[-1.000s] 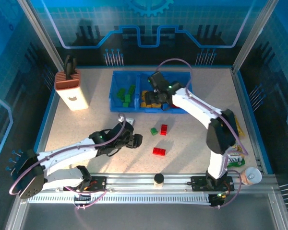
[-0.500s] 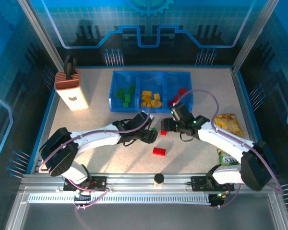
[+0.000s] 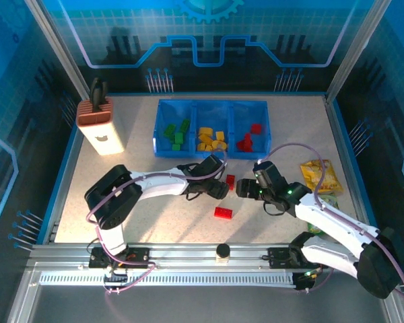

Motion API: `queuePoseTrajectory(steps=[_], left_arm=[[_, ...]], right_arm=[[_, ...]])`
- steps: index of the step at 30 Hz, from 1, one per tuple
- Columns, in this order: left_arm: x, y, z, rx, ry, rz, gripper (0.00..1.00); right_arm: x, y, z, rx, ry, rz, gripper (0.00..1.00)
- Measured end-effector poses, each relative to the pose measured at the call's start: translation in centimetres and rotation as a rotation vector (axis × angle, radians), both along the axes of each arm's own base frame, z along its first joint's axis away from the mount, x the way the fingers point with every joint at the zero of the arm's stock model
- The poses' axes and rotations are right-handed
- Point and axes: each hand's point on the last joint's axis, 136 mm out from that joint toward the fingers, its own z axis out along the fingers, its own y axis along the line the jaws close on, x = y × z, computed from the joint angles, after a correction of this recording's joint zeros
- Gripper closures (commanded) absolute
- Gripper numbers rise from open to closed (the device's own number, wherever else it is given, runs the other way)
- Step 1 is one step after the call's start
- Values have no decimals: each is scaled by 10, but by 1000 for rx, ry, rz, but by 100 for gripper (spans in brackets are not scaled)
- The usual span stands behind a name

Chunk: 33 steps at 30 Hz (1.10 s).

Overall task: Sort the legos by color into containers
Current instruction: Pick up the lego from the center of the table, then place the lego in the container.

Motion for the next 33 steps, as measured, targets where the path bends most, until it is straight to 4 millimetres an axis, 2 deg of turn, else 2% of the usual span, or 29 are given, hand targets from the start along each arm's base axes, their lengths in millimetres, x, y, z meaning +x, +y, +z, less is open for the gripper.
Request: queuePoseTrajectory(steps=[5, 11, 15, 18, 21, 23, 28, 31, 33], left_arm=[[5, -1, -6, -1, 12, 7, 40], [7, 1, -7, -3, 14, 17, 63], [10, 2, -5, -11, 8, 25, 67], [9, 11, -1, -16, 6, 41, 67], [16, 29, 17, -54, -12, 97, 69], [28, 45, 36, -96, -38, 158, 69], [66, 101, 90, -194, -140, 345, 68], [84, 134, 106, -228, -175, 448, 68], [96, 155, 107, -248, -176, 512, 68]], right_arm=[[-2, -3, -2, 2, 3, -8, 19], [-4, -5, -7, 0, 15, -16, 19], [-5, -6, -8, 3, 15, -19, 19], [-7, -7, -9, 6, 16, -22, 19], [-7, -7, -10, 7, 20, -25, 19], [-8, -7, -11, 8, 23, -26, 19], [-11, -5, -15, 25, 41, -25, 19], [-13, -2, -18, 32, 50, -20, 19], [-15, 2, -21, 32, 57, -10, 19]])
